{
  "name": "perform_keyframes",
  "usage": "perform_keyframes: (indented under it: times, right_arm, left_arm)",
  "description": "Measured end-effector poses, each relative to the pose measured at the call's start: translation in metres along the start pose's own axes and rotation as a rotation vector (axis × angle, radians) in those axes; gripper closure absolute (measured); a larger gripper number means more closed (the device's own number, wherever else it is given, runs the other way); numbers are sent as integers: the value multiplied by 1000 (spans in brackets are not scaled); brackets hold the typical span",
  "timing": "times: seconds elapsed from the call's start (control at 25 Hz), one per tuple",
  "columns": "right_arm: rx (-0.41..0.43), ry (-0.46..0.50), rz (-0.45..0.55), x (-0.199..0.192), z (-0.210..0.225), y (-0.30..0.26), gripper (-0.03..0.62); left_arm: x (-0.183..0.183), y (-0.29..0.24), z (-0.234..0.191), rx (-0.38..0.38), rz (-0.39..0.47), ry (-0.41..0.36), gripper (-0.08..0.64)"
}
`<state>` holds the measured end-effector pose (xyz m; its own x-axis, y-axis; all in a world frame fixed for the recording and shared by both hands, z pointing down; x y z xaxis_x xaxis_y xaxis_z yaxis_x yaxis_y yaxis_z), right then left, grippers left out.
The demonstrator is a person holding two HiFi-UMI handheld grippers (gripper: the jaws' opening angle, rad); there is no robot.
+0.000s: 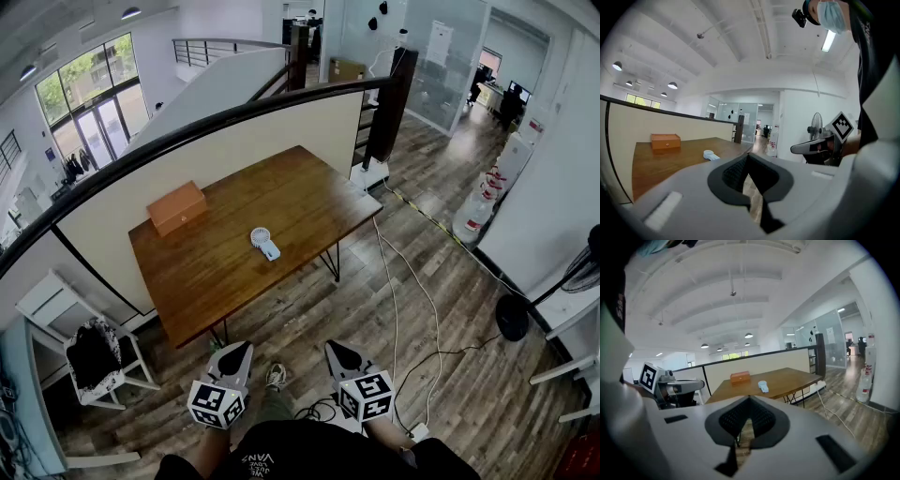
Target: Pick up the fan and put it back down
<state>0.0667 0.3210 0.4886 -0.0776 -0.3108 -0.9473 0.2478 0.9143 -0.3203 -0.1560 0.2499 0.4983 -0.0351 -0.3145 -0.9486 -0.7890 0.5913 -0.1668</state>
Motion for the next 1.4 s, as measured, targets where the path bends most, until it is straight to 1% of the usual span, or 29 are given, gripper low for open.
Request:
perform_keyframes:
  times: [0.12,0.28,0.36,0.4,0.44,0.48,0.52,0.64,0.84,1.12,1.4]
  right_arm:
    - [1,-1,-5,-1,0,-7,581]
    - [67,-33,8,3,2,-23,581]
    - [85,-54,23,4,3,-31,580]
    - [86,-62,24,5,4,-36,553]
    - [82,-69,22,7,5,-42,497]
    - [78,-74,20,9,8,-48,417]
    - [73,-77,20,11,11,-55,381]
    - [67,-73,16,19,20,-78,380]
    - [64,-59,-4,33,33,-123,380]
    - [50,-53,-17,58,46,-195,380]
    - [28,-58,-33,70,55,-254,379]
  left_arm:
    - [-2,-4,-6,-2,-2,5,549]
    - [1,-13,-12,-34,18,22,549]
    - [3,-18,-15,-56,29,36,548]
    - [3,-21,-18,-63,30,43,528]
    - [4,-25,-22,-65,27,51,472]
    - [5,-30,-26,-62,20,57,399]
    - [7,-35,-31,-58,11,59,374]
    - [12,-51,-50,-51,-3,62,374]
    - [27,-81,-88,-41,2,78,374]
    - [51,-121,-144,-60,-4,78,374]
    - [67,-155,-193,-91,-26,75,374]
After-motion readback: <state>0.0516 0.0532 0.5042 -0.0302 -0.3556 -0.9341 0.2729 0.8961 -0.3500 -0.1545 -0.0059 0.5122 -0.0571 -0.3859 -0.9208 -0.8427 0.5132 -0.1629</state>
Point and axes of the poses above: the fingertips, and each gripper's own axes: y backward along the fingers, z to its right, x out of its top, the point moved 6 cm from there along y, backward along the fingers, and after that the axes turned 8 degrees about y, right-handed, at the moved point
